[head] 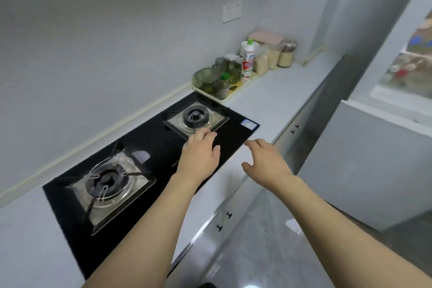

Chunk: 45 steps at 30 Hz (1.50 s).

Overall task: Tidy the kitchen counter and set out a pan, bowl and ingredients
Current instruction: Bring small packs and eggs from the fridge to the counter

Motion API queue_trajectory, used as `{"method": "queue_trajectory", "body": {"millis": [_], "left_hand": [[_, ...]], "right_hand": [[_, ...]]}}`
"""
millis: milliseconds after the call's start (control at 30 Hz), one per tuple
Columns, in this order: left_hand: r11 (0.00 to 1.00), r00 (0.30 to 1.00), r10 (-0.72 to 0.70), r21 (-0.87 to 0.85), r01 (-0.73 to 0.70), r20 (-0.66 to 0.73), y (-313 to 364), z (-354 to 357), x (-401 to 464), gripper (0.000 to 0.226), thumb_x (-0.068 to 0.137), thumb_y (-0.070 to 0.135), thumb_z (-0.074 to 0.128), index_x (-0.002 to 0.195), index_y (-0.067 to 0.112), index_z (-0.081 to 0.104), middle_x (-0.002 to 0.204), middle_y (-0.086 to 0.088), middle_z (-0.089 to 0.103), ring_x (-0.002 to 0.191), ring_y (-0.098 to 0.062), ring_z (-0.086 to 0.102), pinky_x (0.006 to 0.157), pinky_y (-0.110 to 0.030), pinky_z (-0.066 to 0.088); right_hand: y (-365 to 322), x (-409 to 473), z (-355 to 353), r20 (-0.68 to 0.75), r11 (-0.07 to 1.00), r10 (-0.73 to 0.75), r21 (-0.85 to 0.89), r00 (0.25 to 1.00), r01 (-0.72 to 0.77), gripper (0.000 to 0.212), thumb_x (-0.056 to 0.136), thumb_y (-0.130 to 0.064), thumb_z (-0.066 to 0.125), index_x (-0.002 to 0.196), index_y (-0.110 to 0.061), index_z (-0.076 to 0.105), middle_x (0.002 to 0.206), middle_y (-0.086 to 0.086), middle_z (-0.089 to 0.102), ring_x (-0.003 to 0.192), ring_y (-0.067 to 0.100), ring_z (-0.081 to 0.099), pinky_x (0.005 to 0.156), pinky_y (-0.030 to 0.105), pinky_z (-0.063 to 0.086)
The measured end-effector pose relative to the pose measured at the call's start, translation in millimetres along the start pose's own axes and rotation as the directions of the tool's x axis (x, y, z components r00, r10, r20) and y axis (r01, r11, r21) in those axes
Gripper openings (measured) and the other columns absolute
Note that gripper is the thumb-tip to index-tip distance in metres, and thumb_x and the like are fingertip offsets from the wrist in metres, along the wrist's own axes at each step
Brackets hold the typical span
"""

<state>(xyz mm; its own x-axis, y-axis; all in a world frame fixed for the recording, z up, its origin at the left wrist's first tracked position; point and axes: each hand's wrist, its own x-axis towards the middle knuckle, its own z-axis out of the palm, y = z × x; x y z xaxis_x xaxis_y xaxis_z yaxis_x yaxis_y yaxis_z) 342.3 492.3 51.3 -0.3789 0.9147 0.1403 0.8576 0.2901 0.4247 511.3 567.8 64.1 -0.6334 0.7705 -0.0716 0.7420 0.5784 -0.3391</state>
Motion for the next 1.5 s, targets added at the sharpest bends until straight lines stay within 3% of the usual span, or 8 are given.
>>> {"method": "queue_trajectory", "body": {"millis": [233, 533, 1067, 1333, 1500], "left_hand": [[0.972, 0.962, 0.235, -0.011, -0.236, 0.139, 87, 51, 62, 0.045, 0.098, 0.028, 0.046, 0.141, 0.014, 0.046, 0.147, -0.005, 0.037, 0.132, -0.027, 0.037, 0.11, -0.042, 0.033], [0.908, 0.864, 0.417, -0.08, -0.411, 0.282, 157, 112, 155, 0.044, 0.099, 0.027, 0.045, 0.141, 0.017, 0.046, 0.145, -0.003, 0.039, 0.128, -0.025, 0.04, 0.105, -0.039, 0.038], [0.792, 0.718, 0.609, -0.215, -0.571, 0.336, 273, 182, 324, 0.044, 0.1, 0.027, 0.045, 0.142, 0.015, 0.045, 0.146, -0.002, 0.041, 0.13, -0.022, 0.042, 0.108, -0.036, 0.037], [0.688, 0.579, 0.72, -0.285, -0.668, 0.382, 382, 236, 366, 0.044, 0.098, 0.024, 0.047, 0.14, 0.012, 0.047, 0.144, -0.004, 0.042, 0.127, -0.025, 0.045, 0.107, -0.04, 0.038], [0.632, 0.515, 0.766, -0.308, -0.711, 0.385, 452, 260, 383, 0.043, 0.098, 0.026, 0.048, 0.14, 0.015, 0.047, 0.144, 0.0, 0.041, 0.128, -0.023, 0.044, 0.106, -0.038, 0.039]], "right_hand": [[90, -8, -29, -0.065, 0.97, 0.238, 0.061, 0.969, -0.234, 0.06, 0.091, -0.032, 0.053, 0.146, -0.019, 0.033, 0.146, 0.005, 0.038, 0.129, 0.027, 0.039, 0.104, 0.039, 0.04], [181, 29, -54, -0.081, 0.891, 0.447, 0.126, 0.891, -0.435, 0.057, 0.09, -0.029, 0.054, 0.143, -0.018, 0.036, 0.143, 0.004, 0.038, 0.125, 0.026, 0.044, 0.097, 0.033, 0.041], [308, 117, -128, -0.18, 0.749, 0.662, 0.195, 0.728, -0.633, 0.054, 0.091, -0.031, 0.054, 0.142, -0.019, 0.039, 0.145, 0.001, 0.038, 0.128, 0.023, 0.044, 0.1, 0.035, 0.041], [400, 104, -161, -0.2, 0.633, 0.774, 0.269, 0.601, -0.726, 0.055, 0.091, -0.032, 0.054, 0.142, -0.019, 0.038, 0.146, 0.002, 0.037, 0.128, 0.025, 0.042, 0.103, 0.039, 0.04], [461, 92, -192, -0.245, 0.589, 0.808, 0.292, 0.537, -0.753, 0.054, 0.091, -0.032, 0.054, 0.141, -0.019, 0.04, 0.145, 0.001, 0.038, 0.129, 0.022, 0.042, 0.101, 0.036, 0.04]]}}
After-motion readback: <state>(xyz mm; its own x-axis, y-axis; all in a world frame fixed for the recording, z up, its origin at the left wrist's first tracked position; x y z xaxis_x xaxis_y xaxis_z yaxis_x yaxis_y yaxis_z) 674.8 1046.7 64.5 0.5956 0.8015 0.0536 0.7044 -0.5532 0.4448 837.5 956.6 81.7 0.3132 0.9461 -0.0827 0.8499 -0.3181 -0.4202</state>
